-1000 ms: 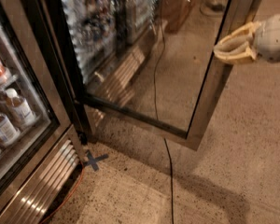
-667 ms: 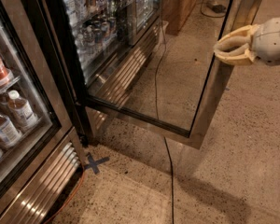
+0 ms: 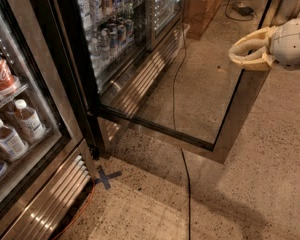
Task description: Close left fridge door
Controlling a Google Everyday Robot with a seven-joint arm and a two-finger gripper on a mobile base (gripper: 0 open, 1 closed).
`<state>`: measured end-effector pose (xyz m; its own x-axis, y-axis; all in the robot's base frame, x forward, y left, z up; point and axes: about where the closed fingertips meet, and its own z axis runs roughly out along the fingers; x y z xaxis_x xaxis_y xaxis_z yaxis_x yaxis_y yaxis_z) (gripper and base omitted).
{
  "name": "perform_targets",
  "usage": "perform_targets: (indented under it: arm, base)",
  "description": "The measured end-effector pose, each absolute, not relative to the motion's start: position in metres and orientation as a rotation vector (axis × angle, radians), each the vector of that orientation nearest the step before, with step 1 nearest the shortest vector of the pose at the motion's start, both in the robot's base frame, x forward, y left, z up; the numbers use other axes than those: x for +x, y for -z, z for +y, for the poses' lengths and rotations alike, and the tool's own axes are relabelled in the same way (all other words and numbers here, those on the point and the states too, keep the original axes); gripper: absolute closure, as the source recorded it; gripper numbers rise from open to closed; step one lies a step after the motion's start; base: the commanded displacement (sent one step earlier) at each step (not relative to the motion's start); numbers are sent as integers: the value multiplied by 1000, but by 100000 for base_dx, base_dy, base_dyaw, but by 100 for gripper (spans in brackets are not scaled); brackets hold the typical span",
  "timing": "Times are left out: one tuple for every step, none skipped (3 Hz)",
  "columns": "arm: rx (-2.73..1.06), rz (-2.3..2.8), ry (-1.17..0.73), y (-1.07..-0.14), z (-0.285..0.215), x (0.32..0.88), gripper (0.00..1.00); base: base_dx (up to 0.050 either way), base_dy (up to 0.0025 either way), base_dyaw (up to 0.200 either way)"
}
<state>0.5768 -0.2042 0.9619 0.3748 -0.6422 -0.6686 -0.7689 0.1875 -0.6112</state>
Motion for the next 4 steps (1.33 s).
perform_targets:
  arm:
    - [-1518,1323,-136,-963,-206,581,100]
    - [-1529,1325,-118,-967,-213,599,100]
    - [-1564,1366,0,-972,-220,616,100]
    - [-1622,1387,236,-979,-223,626,100]
  base:
    - [0,0,0]
    - [0,0,0]
    - [0,0,0]
    - [0,0,0]
